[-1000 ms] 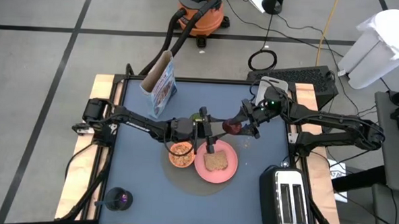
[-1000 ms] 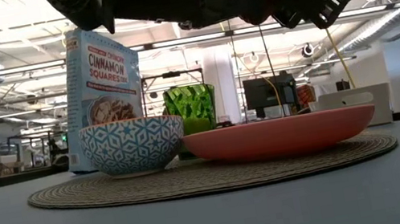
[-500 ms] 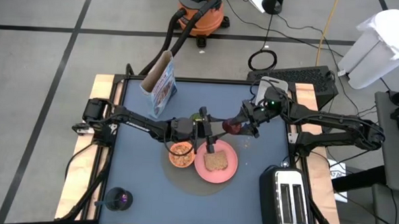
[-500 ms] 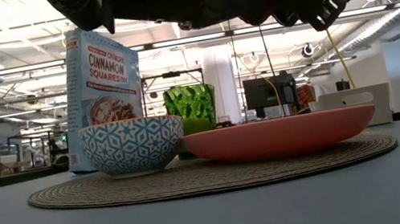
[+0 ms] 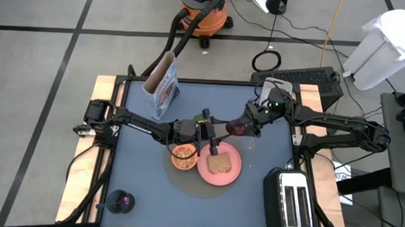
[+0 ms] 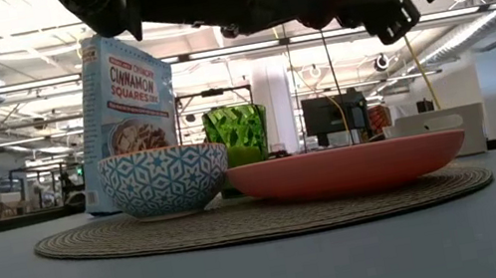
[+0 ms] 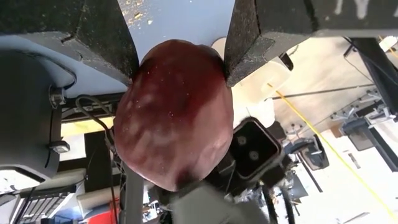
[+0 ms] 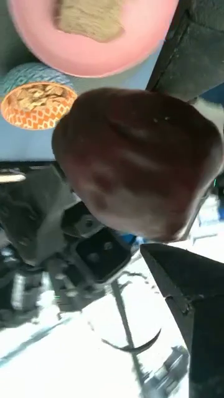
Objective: Arrange a breakfast setting
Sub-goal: Put the apple on the gray table mat to the right side of the green cup
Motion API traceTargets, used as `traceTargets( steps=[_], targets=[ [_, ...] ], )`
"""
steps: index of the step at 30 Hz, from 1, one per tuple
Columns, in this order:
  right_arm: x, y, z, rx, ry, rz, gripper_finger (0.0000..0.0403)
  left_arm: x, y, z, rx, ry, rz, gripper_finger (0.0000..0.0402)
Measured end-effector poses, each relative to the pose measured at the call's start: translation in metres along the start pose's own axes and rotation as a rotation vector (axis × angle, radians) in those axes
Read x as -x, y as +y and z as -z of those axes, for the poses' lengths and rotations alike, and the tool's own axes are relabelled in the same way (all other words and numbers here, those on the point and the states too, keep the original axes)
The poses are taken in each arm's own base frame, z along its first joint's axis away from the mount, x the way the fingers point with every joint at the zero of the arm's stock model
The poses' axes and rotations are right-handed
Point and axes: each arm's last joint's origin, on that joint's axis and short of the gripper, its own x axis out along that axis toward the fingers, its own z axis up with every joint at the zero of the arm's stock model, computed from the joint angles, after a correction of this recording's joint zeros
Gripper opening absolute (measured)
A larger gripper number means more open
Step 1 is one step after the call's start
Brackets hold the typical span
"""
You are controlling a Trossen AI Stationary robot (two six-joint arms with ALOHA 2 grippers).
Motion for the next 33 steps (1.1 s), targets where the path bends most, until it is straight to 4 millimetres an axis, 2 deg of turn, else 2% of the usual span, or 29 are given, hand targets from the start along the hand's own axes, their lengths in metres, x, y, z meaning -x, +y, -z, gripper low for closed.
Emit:
traceTargets(
  steps=[6,23,33],
  targets=[
    [0.002,0.002,0.002,0.202,0.024,-0.008,0.0357,0.000,0.000,-0.001,0.040,0.000,-0.005,0.0227],
    [0.019,0.003,-0.012,0.523,-0.072,-0.008,0.0357,0.006,0.006,-0.012,0.077,-0.007,-0.061,0.0227],
    [0.026,-0.002,-0.018,0.608,-0.061,0.020,0.0357,0.008,0.006,-0.013,0.130,0.008,-0.061,0.0227]
  ],
)
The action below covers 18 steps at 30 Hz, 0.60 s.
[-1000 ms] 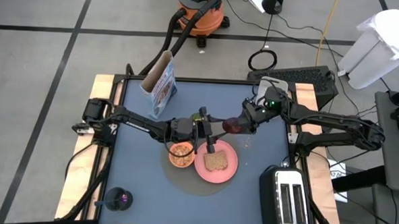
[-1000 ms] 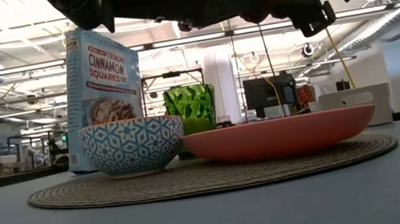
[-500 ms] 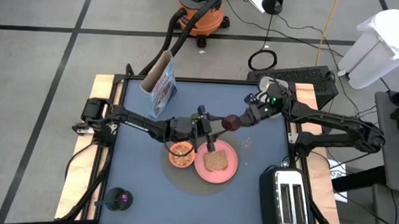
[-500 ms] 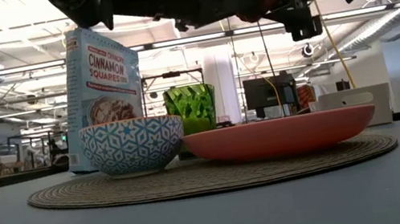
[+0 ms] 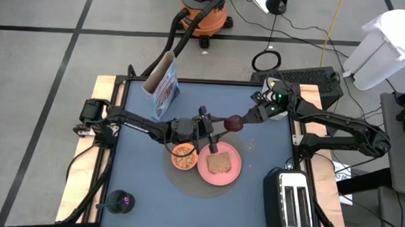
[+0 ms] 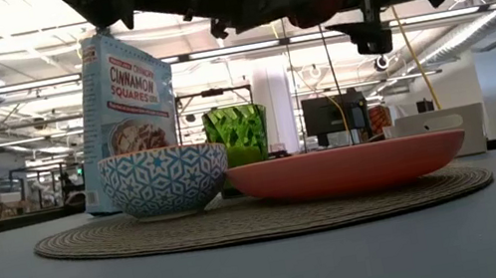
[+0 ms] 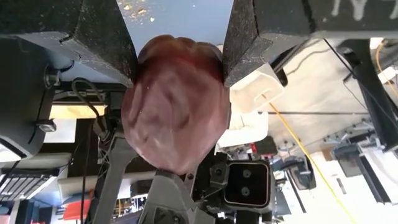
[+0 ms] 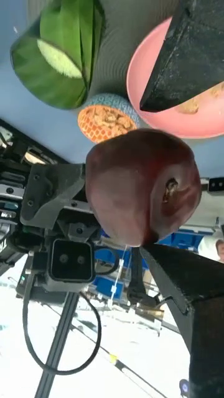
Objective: Arrange a breakfast setting
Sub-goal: Put the apple on the gray table mat to the right side of the green cup
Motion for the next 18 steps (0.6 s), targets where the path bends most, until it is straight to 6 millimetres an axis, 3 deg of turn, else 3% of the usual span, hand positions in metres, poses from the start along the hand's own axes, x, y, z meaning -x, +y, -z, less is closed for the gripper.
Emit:
traceTargets(
  steps=[18],
  targets=[
    [0.020,-0.016,-0.008,0.143,-0.057,0.085,0.0357,0.001,-0.003,0.006,0.186,0.062,0.025,0.0227]
  ],
)
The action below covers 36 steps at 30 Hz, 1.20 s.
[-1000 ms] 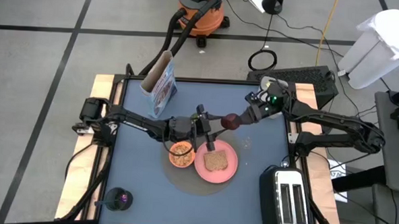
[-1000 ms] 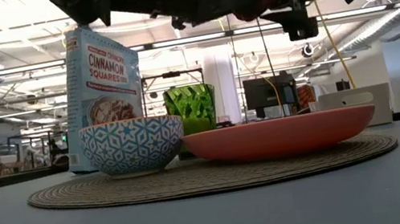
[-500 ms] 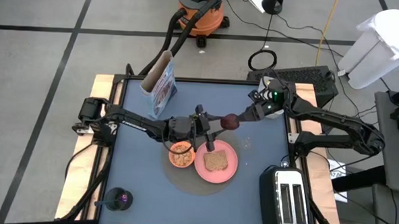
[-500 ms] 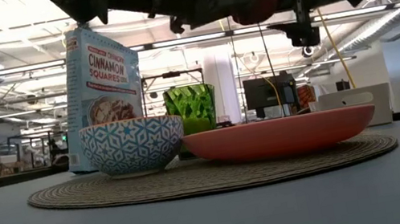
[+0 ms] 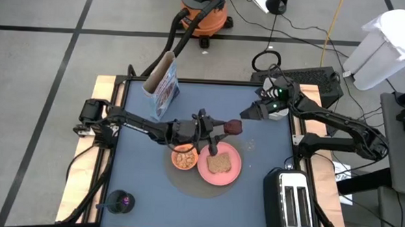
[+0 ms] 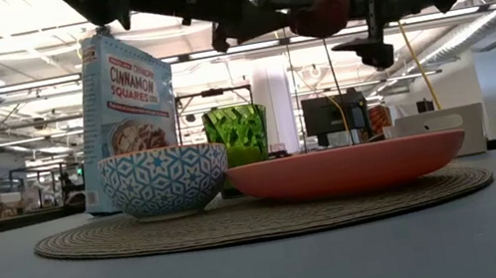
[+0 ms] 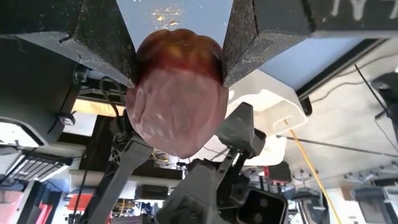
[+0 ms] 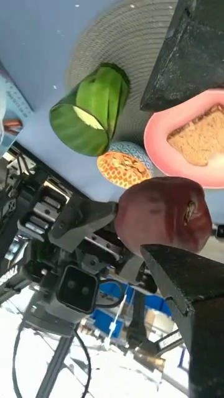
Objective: Arrange a breakfast setting
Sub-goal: Put the apple on the gray table mat to the right side of the green cup
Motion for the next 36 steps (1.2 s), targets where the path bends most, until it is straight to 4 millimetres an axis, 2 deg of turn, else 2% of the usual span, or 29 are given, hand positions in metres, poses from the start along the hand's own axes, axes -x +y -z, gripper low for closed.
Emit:
traceTargets(
  steps=[11,19,27,33,36],
  targets=[
    [0.001,0.000,-0.001,0.268,-0.006,0.001,0.0357,0.000,0.000,0.000,0.167,0.003,-0.003,0.0227],
    [0.001,0.000,-0.001,0.321,-0.003,-0.005,0.0357,0.000,0.001,0.001,0.270,0.004,-0.007,0.0227],
    [0.001,0.005,0.003,0.537,0.078,-0.192,0.0357,0.000,0.001,0.000,0.325,0.003,-0.008,0.0227],
    [-0.004,0.011,0.004,0.683,0.072,-0.229,0.0357,0.000,0.001,0.000,0.347,0.003,-0.008,0.0227],
    [-0.012,0.015,0.008,0.779,0.061,-0.186,0.0357,0.000,0.001,0.000,0.350,-0.003,-0.006,0.0227]
  ],
)
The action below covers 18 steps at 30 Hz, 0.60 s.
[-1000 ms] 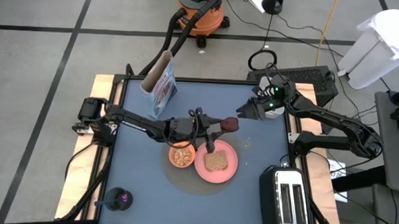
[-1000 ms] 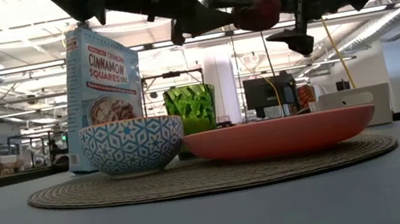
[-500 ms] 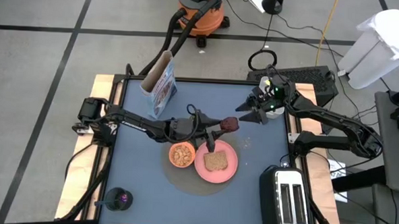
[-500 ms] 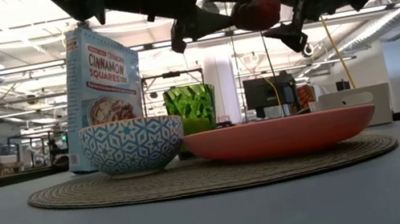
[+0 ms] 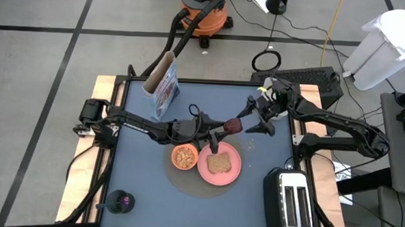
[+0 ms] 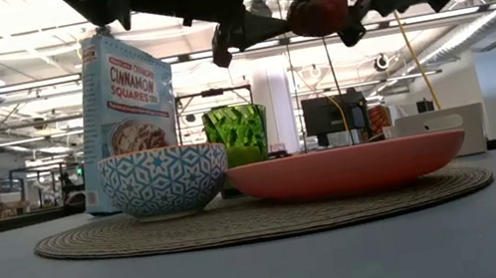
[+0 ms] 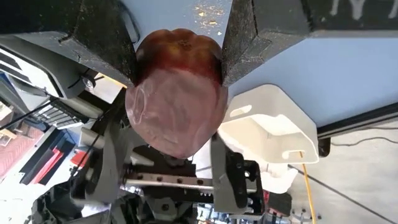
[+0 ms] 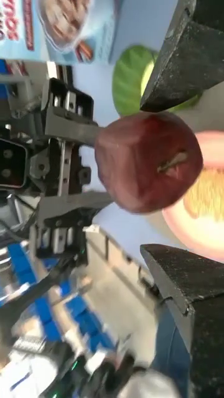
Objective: Arrange a breakfast setting
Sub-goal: Put the apple on the gray table mat to the right side of the green cup
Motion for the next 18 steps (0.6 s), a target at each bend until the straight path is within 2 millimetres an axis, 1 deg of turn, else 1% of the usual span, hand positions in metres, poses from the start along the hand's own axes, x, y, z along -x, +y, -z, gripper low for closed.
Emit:
traceTargets(
  steps=[7,13,18],
  targets=[
    [-0.017,0.010,0.001,0.162,0.034,0.040,0.0357,0.000,-0.001,0.000,0.001,0.000,0.006,0.0227],
    [-0.027,0.014,0.002,0.233,0.066,0.159,0.0357,0.000,-0.001,-0.001,0.004,-0.006,0.018,0.0227],
    [-0.031,0.017,0.002,0.297,0.074,0.151,0.0346,0.000,-0.002,-0.002,0.015,-0.019,0.029,0.0227]
  ],
)
